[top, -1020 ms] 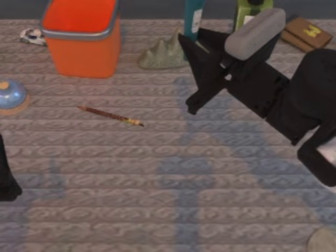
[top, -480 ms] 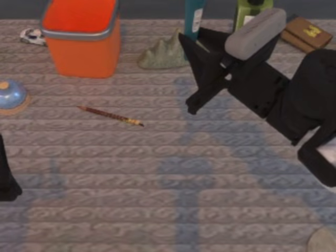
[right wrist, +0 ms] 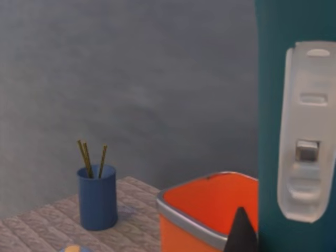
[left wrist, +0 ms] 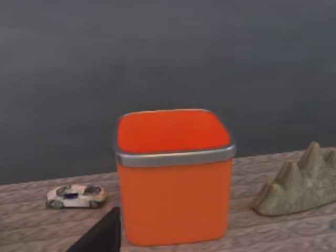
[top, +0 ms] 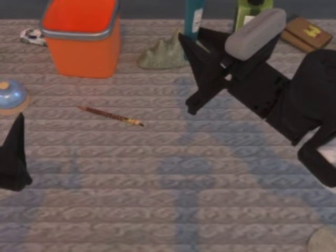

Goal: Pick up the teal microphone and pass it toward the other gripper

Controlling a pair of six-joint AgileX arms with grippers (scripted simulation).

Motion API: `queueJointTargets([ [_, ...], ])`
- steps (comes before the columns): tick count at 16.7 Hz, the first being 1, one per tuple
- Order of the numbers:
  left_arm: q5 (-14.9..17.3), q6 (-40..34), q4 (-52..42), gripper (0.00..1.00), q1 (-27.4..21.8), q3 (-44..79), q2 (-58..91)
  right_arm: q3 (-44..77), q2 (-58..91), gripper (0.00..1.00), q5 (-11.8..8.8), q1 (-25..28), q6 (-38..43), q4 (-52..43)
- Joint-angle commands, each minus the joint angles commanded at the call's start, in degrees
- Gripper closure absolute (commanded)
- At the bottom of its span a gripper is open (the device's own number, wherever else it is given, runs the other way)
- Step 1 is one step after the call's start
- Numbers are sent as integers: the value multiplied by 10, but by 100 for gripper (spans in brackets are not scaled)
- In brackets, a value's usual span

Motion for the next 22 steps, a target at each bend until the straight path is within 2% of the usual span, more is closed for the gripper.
queueJointTargets([
  [8, 224, 30, 120, 0, -81, 210, 376, 0, 0, 100, 0, 0, 0, 0],
  [11, 295, 40, 159, 0, -106, 278, 485, 0, 0, 100, 0, 0, 0, 0],
  [13, 331, 45, 181, 0, -119, 314, 543, 0, 0, 100, 0, 0, 0, 0],
  [16, 363, 51, 200, 0, -131, 346, 590, 0, 0, 100, 0, 0, 0, 0],
  [22, 364, 51, 201, 0, -130, 348, 593, 0, 0, 100, 0, 0, 0, 0],
])
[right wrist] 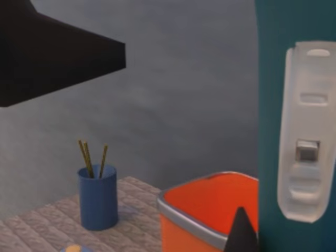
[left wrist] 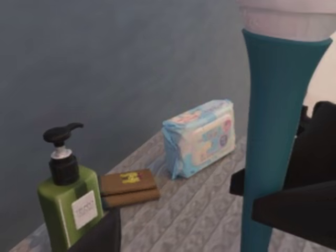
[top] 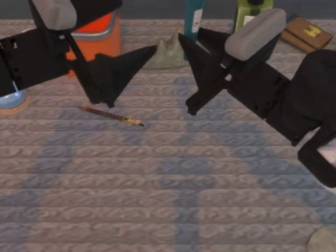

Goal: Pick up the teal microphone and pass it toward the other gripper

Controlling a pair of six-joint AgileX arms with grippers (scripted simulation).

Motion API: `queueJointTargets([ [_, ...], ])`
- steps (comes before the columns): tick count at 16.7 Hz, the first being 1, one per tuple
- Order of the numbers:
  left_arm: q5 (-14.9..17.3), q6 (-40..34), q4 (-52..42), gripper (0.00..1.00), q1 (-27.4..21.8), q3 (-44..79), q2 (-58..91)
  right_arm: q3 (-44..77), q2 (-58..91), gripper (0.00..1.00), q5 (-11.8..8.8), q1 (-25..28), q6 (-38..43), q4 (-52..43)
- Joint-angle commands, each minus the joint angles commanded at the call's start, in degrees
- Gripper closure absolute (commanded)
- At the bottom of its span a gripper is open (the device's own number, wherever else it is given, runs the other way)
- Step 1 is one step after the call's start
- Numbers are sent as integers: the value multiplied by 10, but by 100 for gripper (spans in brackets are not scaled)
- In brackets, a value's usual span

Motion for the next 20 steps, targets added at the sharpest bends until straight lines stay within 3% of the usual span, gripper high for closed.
queueJointTargets([
  [3, -22, -1, 9, 0, -26, 30, 36, 0, 0, 100, 0, 0, 0, 0],
  [10, -113, -6, 41, 0, -119, 137, 171, 0, 0, 100, 0, 0, 0, 0],
  [15, -120, -6, 43, 0, -127, 145, 181, 0, 0, 100, 0, 0, 0, 0],
  [20, -120, -6, 43, 38, -127, 145, 181, 0, 0, 100, 0, 0, 0, 0],
])
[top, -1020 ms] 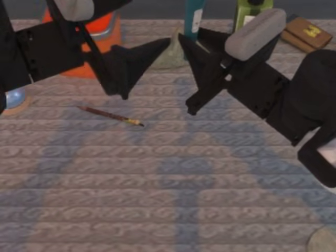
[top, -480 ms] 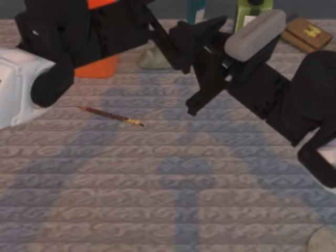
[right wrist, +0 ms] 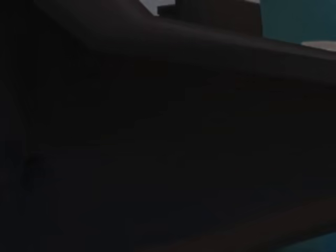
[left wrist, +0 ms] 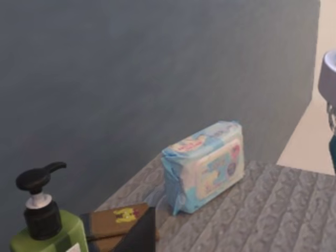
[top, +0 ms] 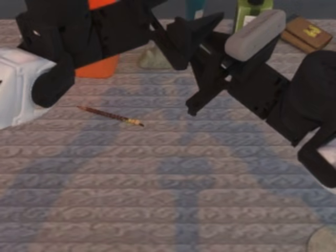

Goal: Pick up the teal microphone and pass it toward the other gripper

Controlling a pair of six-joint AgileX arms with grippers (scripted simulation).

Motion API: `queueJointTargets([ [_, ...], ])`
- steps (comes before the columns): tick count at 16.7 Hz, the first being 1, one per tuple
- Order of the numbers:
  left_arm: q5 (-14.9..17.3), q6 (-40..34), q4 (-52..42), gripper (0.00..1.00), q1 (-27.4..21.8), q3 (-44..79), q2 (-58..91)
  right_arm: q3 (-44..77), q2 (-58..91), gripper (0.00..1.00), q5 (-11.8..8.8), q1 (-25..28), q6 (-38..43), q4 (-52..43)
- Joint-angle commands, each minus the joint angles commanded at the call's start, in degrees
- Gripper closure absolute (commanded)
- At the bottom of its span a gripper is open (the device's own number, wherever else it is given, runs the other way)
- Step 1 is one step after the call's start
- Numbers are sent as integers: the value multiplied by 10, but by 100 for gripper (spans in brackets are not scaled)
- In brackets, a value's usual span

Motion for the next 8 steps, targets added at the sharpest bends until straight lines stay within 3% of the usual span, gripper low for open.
queueJointTargets([
  [8, 0, 0, 0, 98, 0, 0, 0, 0, 0, 100, 0, 0, 0, 0],
])
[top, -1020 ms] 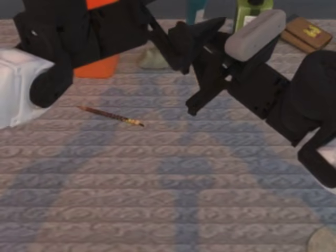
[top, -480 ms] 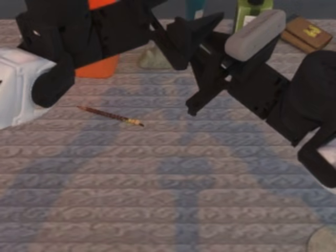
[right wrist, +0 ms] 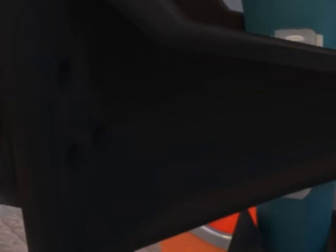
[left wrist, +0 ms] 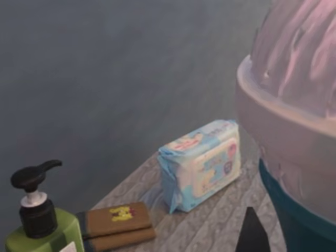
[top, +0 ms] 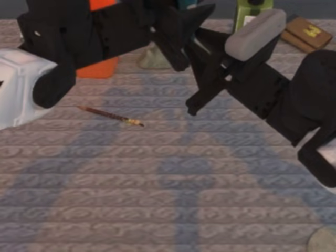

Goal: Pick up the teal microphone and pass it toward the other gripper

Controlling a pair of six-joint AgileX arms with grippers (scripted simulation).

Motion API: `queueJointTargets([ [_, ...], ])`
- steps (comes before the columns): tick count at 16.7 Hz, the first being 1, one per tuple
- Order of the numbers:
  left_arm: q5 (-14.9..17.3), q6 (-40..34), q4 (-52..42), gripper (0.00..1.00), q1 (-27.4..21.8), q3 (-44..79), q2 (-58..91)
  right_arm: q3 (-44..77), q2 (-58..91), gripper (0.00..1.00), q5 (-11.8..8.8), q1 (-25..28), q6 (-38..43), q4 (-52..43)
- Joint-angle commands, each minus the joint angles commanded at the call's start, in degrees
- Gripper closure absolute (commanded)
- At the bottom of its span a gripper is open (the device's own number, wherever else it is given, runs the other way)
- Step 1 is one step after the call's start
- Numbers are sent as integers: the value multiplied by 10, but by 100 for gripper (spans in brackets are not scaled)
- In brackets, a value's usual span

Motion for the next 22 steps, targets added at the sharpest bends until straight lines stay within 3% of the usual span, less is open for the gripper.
queueJointTargets([
  [9, 0, 0, 0, 100, 0, 0, 0, 0, 0, 100, 0, 0, 0, 0],
  [22, 0, 0, 0, 100, 0, 0, 0, 0, 0, 2, 0, 0, 0, 0],
])
